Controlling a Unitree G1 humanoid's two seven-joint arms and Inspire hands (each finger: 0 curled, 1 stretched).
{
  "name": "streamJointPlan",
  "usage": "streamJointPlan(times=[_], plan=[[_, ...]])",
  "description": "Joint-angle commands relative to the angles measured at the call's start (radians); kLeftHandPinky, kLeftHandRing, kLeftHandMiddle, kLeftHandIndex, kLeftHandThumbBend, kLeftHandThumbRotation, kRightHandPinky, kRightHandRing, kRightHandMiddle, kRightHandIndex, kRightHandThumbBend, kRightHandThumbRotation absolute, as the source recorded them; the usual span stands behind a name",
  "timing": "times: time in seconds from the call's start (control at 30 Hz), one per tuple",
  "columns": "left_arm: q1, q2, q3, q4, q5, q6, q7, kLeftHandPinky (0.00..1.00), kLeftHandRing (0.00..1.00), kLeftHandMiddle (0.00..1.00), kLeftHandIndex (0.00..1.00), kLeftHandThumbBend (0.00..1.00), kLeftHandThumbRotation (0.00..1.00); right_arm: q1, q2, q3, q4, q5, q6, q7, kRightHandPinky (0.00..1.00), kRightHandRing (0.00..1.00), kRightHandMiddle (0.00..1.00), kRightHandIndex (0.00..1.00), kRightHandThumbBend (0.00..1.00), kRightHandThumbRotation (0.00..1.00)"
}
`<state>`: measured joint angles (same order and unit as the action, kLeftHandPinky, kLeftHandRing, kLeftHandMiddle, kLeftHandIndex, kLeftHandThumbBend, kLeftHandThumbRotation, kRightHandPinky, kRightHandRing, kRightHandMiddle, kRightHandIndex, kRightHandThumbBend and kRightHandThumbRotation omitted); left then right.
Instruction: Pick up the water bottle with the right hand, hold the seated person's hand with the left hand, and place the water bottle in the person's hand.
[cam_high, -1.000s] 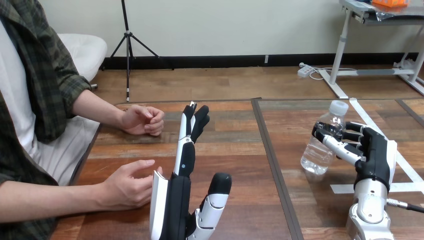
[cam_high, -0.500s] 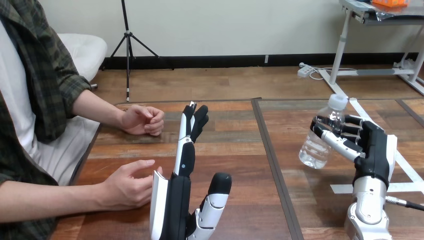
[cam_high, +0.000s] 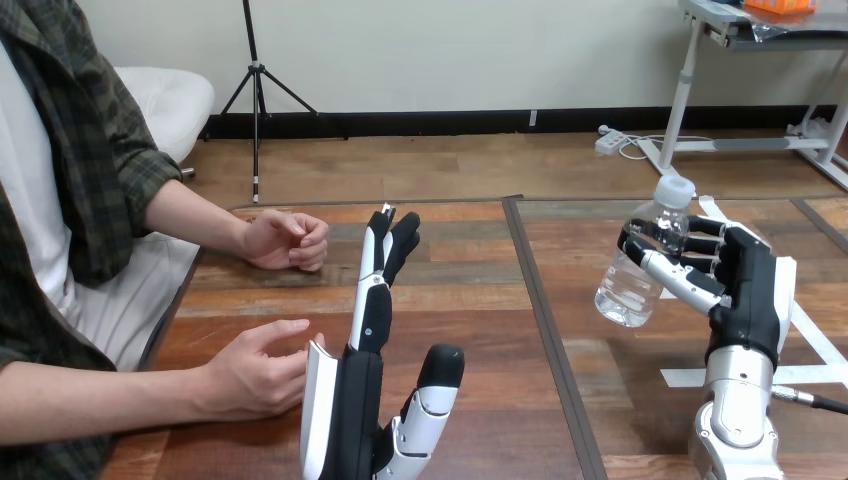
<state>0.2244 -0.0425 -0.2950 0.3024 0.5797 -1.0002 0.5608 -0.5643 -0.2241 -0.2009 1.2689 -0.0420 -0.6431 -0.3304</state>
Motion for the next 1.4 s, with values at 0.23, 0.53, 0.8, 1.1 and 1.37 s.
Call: streamJointPlan(times=[0.23, 0.53, 0.8, 1.1, 1.37], plan=[[0.026, -0.015, 0.002, -0.013, 0.008, -0.015, 0.016, 0.93, 0.92, 0.94, 1.00, 0.51, 1.00, -0.054, 0.012, -0.009, -0.077, 0.024, -0.097, 0.029, 0.39, 0.44, 0.52, 0.55, 0.75, 0.00], [0.025, -0.007, 0.015, -0.022, 0.031, -0.001, 0.033, 0.92, 0.92, 0.94, 1.00, 0.49, 1.00, -0.049, 0.026, -0.016, -0.097, 0.048, -0.124, 0.055, 0.41, 0.45, 0.52, 0.55, 0.74, 0.00], [0.024, 0.001, 0.022, -0.023, 0.028, 0.004, 0.034, 0.91, 0.92, 0.94, 1.00, 0.49, 1.00, -0.041, 0.032, -0.015, -0.119, 0.051, -0.140, 0.065, 0.42, 0.46, 0.52, 0.55, 0.74, 0.00], [0.022, 0.029, 0.028, -0.045, -0.011, 0.020, -0.026, 0.93, 0.95, 0.96, 1.00, 0.51, 0.99, -0.028, 0.034, -0.007, -0.140, 0.038, -0.157, 0.056, 0.41, 0.45, 0.52, 0.55, 0.75, 0.00], [0.048, 0.089, 0.056, -0.149, -0.013, 0.121, -0.121, 0.91, 0.96, 0.98, 1.00, 0.53, 0.77, -0.012, 0.035, -0.003, -0.159, 0.030, -0.174, 0.058, 0.40, 0.45, 0.52, 0.55, 0.75, 0.00]])
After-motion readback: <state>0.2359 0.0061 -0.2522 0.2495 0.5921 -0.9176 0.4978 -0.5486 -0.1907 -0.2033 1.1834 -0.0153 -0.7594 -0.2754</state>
